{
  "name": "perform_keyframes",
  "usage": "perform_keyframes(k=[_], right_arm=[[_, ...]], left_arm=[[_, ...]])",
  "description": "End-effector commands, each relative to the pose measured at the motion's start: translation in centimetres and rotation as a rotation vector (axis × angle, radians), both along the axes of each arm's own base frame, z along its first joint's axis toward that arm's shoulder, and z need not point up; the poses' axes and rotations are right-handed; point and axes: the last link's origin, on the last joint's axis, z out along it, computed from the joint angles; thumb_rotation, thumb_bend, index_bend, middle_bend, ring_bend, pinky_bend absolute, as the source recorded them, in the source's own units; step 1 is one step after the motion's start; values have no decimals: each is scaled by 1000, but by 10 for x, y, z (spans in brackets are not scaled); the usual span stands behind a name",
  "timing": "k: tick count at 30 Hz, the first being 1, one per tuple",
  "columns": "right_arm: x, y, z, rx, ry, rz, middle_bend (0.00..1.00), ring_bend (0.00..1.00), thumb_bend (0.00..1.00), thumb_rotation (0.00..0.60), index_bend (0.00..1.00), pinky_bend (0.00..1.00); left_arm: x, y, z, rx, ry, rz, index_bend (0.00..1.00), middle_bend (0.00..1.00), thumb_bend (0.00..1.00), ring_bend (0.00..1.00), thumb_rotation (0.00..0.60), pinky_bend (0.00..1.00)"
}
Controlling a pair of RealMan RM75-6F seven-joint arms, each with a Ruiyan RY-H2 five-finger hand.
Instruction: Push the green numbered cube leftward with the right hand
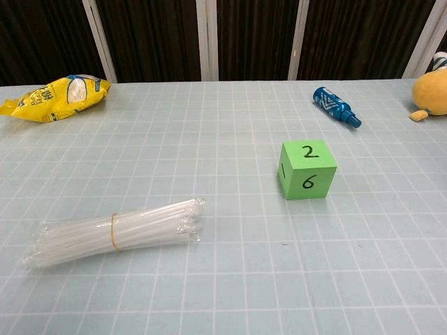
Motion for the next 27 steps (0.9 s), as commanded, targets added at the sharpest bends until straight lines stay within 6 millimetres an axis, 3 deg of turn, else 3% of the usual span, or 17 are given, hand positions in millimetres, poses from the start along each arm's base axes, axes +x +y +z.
perform_keyframes(k=[1, 17, 27], right_arm=[[-1, -1, 0, -8, 7, -12, 74, 35, 275, 600, 70, 0], [6, 8, -1, 17, -73, -15, 74, 39, 275, 600, 69, 0], [9, 10, -5, 94, -89, -14, 128, 132, 275, 600, 70, 65]], left_arm=[[-1, 0, 1, 2, 5, -4, 26, 0, 344, 0, 600, 0], [2, 0, -5, -15, 15, -8, 27, 0, 344, 0, 600, 0], [2, -1, -3, -9, 4, -3, 27, 0, 344, 0, 600, 0]])
